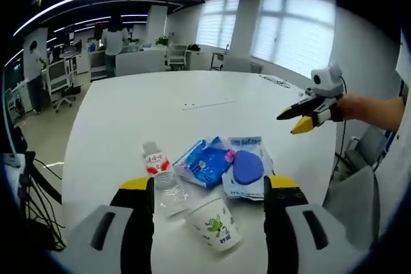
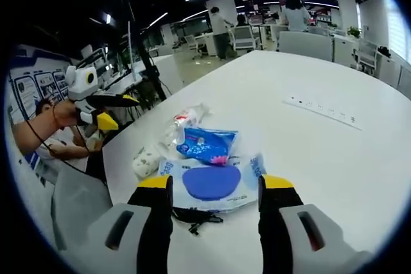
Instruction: Arrange the tabletop items into an orderly group along one side of the table until the central work area is clear of visible clutter.
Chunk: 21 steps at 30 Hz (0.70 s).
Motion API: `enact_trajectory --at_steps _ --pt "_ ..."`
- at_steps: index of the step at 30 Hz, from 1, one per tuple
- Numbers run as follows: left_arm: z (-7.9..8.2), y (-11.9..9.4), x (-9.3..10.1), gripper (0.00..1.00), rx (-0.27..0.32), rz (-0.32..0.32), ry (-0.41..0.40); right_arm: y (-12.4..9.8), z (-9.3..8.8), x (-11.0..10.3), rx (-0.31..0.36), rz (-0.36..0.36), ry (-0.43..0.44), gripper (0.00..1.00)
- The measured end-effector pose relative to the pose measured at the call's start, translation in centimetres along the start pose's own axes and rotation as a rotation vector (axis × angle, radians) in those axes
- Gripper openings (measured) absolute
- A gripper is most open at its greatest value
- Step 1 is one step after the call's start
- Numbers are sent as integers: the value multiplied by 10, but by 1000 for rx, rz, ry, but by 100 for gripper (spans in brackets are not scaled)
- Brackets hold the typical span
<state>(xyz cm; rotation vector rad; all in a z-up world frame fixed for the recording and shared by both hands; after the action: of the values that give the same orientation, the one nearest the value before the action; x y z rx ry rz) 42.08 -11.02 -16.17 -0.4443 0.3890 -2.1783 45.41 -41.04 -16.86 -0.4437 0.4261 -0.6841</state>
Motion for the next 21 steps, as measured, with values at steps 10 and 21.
enact_trajectory --at_steps 10,21 --pt "0 14 -3 65 -2 -1 -11 13 3 4 -2 -1 0 50" --pt "-1 28 -6 58 -5 5 -25 26 3 7 -4 6 7 49"
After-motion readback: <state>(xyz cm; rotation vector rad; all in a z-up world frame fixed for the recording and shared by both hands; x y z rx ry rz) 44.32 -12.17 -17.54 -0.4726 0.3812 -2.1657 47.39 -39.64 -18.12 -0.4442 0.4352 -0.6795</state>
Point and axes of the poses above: the point that each gripper's makers call its tool centre point, and the gripper's own axes: y roughly forward along the fingers, x roughly to its right, z roughly out of its top, the point moved 7 cm from there along -y, roughly backward along the fingers, and after that the axes turned 5 degrees about x, right-handed, at the moved point
